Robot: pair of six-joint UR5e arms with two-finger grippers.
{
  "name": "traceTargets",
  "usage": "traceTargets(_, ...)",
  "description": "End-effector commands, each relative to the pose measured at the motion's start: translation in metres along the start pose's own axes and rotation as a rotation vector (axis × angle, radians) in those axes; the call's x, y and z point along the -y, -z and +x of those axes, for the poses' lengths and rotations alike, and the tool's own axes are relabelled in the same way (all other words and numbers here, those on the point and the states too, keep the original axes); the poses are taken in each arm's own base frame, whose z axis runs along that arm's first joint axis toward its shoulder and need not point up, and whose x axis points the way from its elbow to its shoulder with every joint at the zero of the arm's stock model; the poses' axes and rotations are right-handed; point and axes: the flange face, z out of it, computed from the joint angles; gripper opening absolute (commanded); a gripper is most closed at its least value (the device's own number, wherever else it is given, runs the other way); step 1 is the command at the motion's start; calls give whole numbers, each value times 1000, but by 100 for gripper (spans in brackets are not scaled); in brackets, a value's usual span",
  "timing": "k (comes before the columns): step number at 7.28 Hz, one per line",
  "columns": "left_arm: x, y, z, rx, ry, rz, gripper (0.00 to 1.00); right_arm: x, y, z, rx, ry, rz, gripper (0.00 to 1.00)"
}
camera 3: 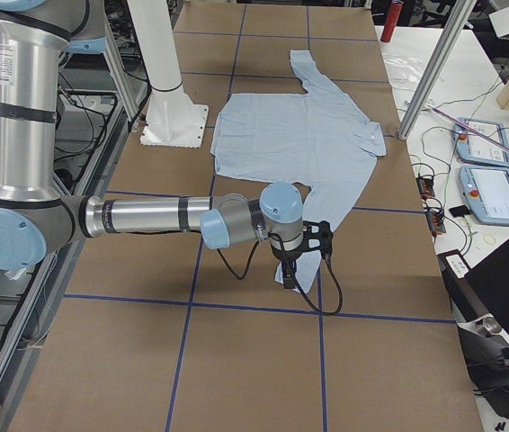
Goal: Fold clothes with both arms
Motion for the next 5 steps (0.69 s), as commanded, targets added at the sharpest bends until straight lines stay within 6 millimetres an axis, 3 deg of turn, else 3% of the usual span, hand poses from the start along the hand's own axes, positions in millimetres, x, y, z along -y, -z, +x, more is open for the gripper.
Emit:
traceTargets(1,-3,-2,-5,-10,-1,-6,100,-7,-14,2,-23,-20,-51,100)
traceTargets(2,-8,-6,-11,1,12,-12,100,-8,-14,0,-12,-18,-54,100)
traceTargets(3,-9,4,-1,2,-6,8,100,-8,-16,1,-11,-18,-56,100)
traceTargets(5,-8,4,1,-6,-17,16,100,-11,-34,12,-15,-41,-84,100)
